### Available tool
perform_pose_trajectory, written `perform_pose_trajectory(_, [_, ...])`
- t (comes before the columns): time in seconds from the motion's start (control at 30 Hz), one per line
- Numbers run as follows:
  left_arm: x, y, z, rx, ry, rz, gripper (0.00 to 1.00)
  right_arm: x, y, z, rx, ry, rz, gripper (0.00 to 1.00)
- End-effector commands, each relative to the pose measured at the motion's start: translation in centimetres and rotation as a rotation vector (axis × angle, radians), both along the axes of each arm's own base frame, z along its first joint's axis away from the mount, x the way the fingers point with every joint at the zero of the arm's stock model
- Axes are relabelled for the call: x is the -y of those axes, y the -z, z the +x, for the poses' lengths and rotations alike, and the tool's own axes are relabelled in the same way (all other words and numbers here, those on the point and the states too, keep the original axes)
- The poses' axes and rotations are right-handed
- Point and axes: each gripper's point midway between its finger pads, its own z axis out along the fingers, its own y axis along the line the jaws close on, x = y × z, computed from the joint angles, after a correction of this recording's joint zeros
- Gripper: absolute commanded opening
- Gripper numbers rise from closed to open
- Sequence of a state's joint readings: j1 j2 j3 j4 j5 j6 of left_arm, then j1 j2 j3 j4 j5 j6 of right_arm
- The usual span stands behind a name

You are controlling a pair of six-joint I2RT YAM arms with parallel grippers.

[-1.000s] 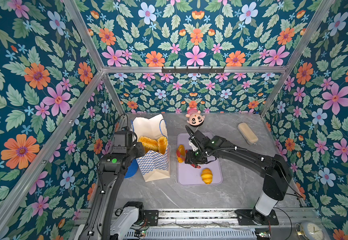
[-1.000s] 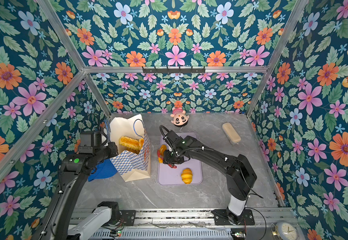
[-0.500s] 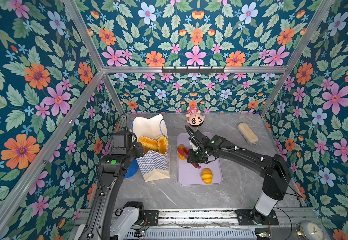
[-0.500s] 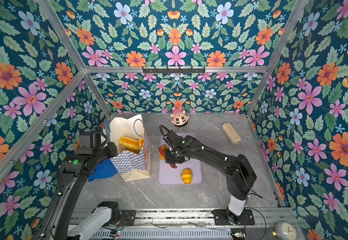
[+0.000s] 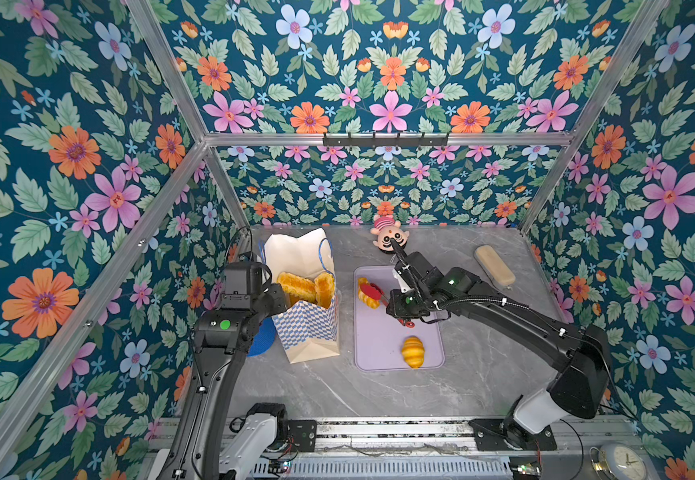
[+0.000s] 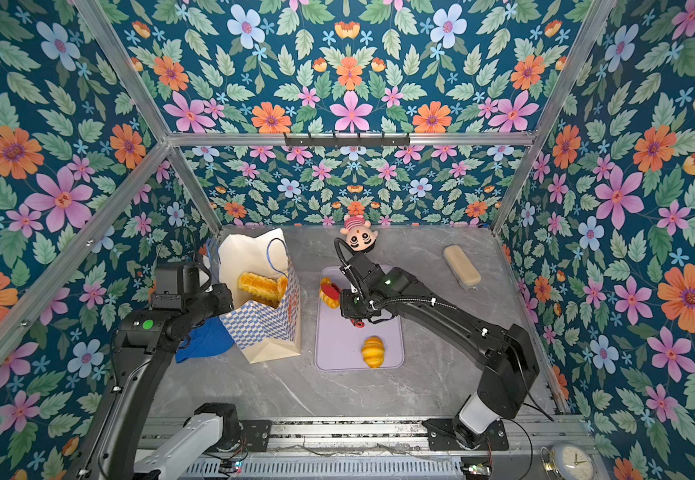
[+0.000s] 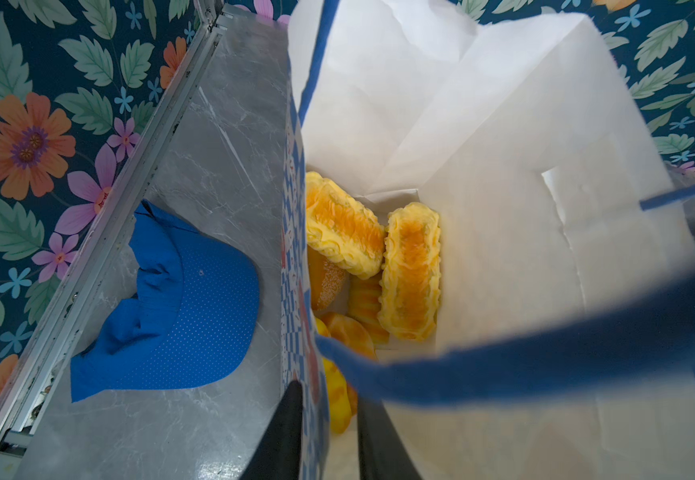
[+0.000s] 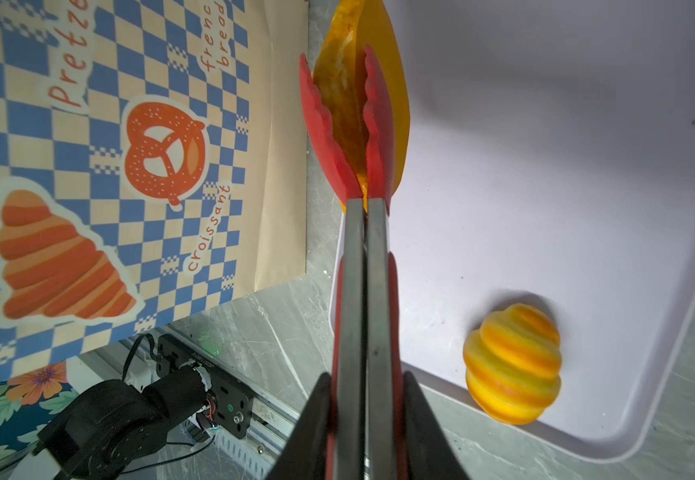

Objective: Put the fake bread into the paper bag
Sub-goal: 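Lift the orange bread slice and carry it over the bag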

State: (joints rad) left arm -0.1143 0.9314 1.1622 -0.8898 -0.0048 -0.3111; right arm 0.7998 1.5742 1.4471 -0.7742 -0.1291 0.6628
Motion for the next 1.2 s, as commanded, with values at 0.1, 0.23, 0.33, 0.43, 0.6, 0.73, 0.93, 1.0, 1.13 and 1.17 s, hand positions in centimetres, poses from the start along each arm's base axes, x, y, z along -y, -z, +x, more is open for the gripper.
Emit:
perform_pose_trajectory(0.1, [-0.4, -0.5, -0.2, 0.001, -0.013, 0.016, 0.26, 1.0, -4.1, 0.8, 0.089, 0.004, 0.051, 0.26])
perform_pose_trajectory(0.23, [-0.6, -0.7, -0.3, 0.001, -0.018, 0.024, 0.25, 1.1, -6.6, 0.9, 0.137, -0.007, 0.075, 0.26])
perform_pose_trajectory(0.33, [-0.7, -0.8, -0.4, 0.001, -0.021, 0.030, 0.23, 1.0, -8.5, 1.0, 0.174, -0.017, 0.096, 0.26])
perform_pose_trajectory(0.43, [-0.7, -0.8, -0.4, 0.001, -0.021, 0.032, 0.18, 0.9, -10.7, 1.3, 0.217, -0.022, 0.117, 0.26])
perform_pose_trajectory(0.6, [-0.7, -0.8, -0.5, 0.000, -0.021, 0.032, 0.14, 0.3, -14.3, 1.7, 0.282, -0.038, 0.166, 0.26])
perform_pose_trajectory(0.73, [-0.7, -0.7, -0.5, -0.002, -0.022, 0.033, 0.10, -0.5, -17.1, 2.1, 0.329, -0.058, 0.223, 0.26])
perform_pose_trajectory(0.93, [-0.5, -0.7, -0.5, 0.000, -0.016, 0.023, 0.07, -2.4, -21.1, 2.2, 0.389, -0.117, 0.338, 0.25])
perform_pose_trajectory(1.0, [-0.4, -0.6, -0.4, -0.001, -0.014, 0.018, 0.07, -3.0, -22.3, 2.1, 0.403, -0.138, 0.376, 0.24])
perform_pose_trajectory(1.13, [-0.4, -0.5, -0.4, -0.003, -0.012, 0.017, 0.07, -4.8, -24.5, 1.6, 0.436, -0.197, 0.424, 0.24])
perform_pose_trajectory(1.17, [-0.4, -0.4, -0.4, -0.003, -0.014, 0.017, 0.07, -5.3, -24.8, 1.5, 0.445, -0.207, 0.420, 0.24])
